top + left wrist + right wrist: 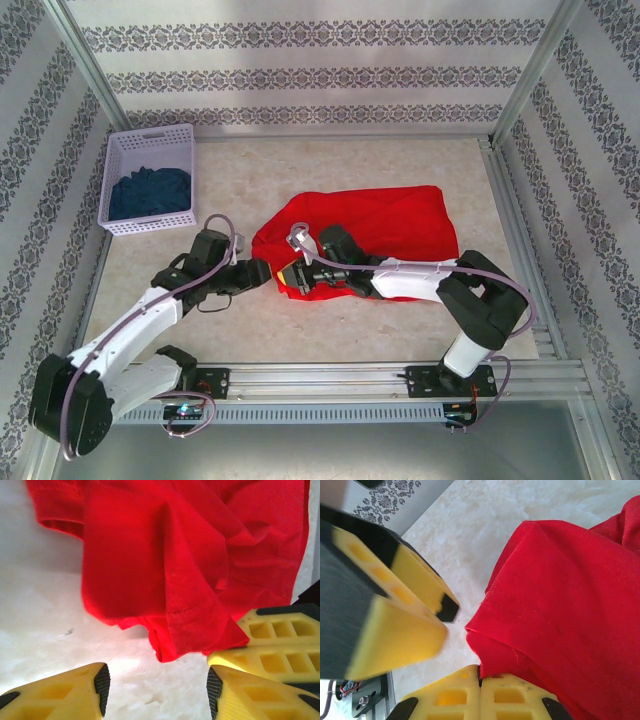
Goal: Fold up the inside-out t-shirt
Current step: Adjust the T-shirt at the center of the table.
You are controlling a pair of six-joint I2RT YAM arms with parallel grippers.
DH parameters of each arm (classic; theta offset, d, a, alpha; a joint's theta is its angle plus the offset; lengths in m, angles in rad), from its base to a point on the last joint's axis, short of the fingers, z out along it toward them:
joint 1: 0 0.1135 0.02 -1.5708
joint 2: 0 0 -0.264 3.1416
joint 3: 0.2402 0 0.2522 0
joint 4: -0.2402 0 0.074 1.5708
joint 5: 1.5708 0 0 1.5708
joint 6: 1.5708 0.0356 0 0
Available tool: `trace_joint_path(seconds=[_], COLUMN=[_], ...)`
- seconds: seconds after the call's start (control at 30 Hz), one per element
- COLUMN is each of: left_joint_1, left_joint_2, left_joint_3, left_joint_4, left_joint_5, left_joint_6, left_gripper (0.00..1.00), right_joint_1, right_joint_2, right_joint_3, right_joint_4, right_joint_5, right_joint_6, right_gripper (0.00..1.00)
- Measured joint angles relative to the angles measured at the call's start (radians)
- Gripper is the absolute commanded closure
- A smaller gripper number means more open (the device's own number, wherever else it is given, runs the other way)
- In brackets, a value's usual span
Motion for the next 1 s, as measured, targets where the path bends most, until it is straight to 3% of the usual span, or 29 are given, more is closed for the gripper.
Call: trace_joint_path(seconds=[0.17,0.43,0.83,1.0], left_joint_1=[0.001,0.006,0.006,0.006], left_joint_2=[0.045,0.093,0.074,0.043], left_joint_3=[-0.010,-0.010,-0.010,-0.007], left_joint_4=[0.135,0.236,0.259,0.251], left_joint_5=[0.039,0.039,0.039,0.031], left_joint_6=[-0.077,-0.128,-0.157,-0.157], left_gripper=[0.46,0.60,0.52,0.58], right_joint_1=[0.000,0.000,0.000,0.000], right_joint_2=[0.000,0.000,0.000,0.000], right_joint_3=[0.000,-0.004,-0.004,-0.004], right_joint_4=[0.000,0.000,0.001,0.000], right_joint_5=[0.004,0.007,0.007,0.007], right_joint_6=[0.000,0.003,0.003,0.003], right_gripper=[1.00,1.00,1.00,1.00])
